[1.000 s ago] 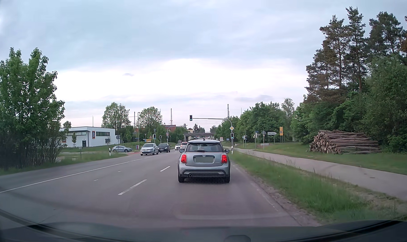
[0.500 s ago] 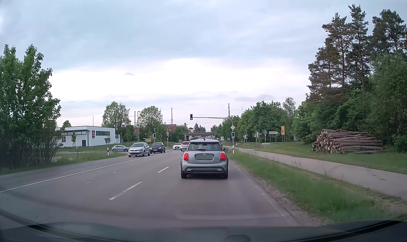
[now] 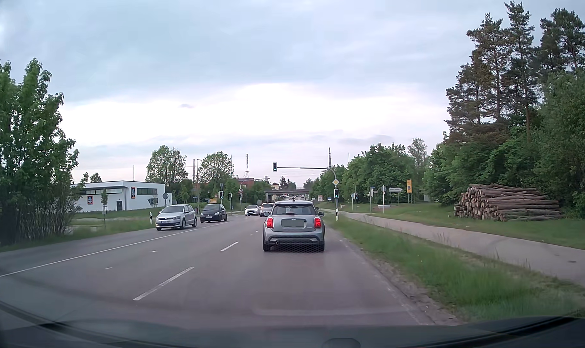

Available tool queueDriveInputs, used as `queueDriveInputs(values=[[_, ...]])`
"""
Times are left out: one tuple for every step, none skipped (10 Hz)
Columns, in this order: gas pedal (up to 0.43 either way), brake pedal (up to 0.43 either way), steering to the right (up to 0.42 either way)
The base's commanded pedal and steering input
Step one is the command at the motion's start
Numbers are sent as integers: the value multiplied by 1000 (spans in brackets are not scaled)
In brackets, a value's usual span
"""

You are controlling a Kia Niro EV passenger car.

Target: Follow the waypoints while adhering to traffic rules and regulations

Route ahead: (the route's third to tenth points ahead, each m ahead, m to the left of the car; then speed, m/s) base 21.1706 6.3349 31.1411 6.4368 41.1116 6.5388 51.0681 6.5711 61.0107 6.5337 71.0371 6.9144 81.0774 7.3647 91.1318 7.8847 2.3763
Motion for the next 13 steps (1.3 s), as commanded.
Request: queueDriveInputs(values=[[0,0,-10],[0,0,-10],[0,0,-10],[0,0,-10],[0,0,-10],[0,0,-10],[0,0,-10],[0,0,-10],[0,0,-10],[0,0,-10],[0,0,-10],[0,0,-10],[0,0,-10]])
